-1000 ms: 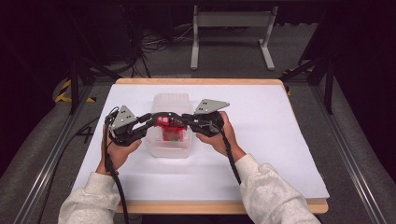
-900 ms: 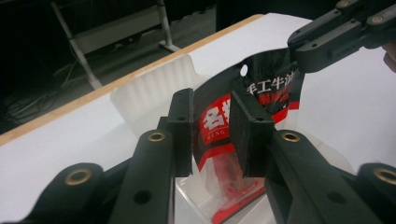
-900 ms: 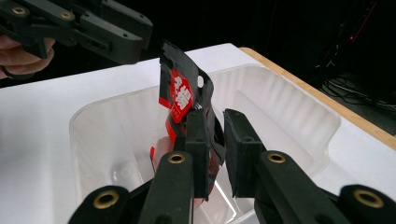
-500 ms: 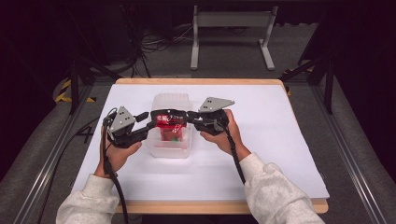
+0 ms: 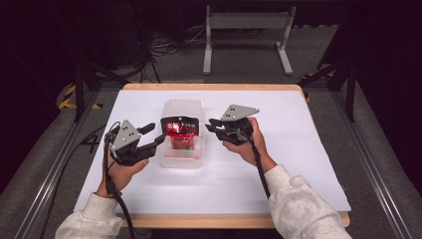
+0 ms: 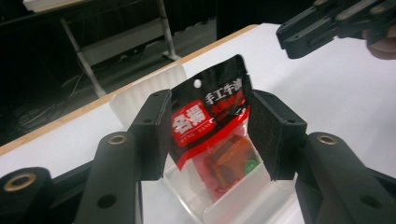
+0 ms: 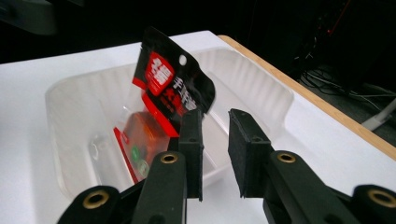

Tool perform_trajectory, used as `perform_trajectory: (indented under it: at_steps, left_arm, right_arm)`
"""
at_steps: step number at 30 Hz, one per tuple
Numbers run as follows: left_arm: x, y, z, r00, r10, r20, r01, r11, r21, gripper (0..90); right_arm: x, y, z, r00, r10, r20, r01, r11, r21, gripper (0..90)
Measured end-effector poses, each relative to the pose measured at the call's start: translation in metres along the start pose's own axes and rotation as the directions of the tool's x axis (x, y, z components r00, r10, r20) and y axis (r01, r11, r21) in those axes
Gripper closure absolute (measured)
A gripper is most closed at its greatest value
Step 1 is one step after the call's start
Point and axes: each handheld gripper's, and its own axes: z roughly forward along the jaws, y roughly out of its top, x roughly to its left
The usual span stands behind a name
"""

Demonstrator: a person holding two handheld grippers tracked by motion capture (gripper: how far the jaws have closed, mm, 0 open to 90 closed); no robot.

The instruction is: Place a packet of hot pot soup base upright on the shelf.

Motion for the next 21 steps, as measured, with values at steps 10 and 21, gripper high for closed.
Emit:
perform_trajectory:
  at_steps: [10,21]
  left_arm:
    - [-0.014,-0.003,0.007,0.9999,0.012,-0.007,-0.012,0.9997,0.021,43.0]
    - [-0.036,-0.005,0.009,0.9988,0.048,0.009,-0.048,0.9987,0.018,34.1]
  right_arm:
    - [-0.012,-0.016,-0.021,0.9991,-0.003,0.043,0.002,1.0,0.024,72.6]
    - [-0.02,-0.026,-0.045,0.9953,-0.031,0.092,0.025,0.997,0.067,66.1]
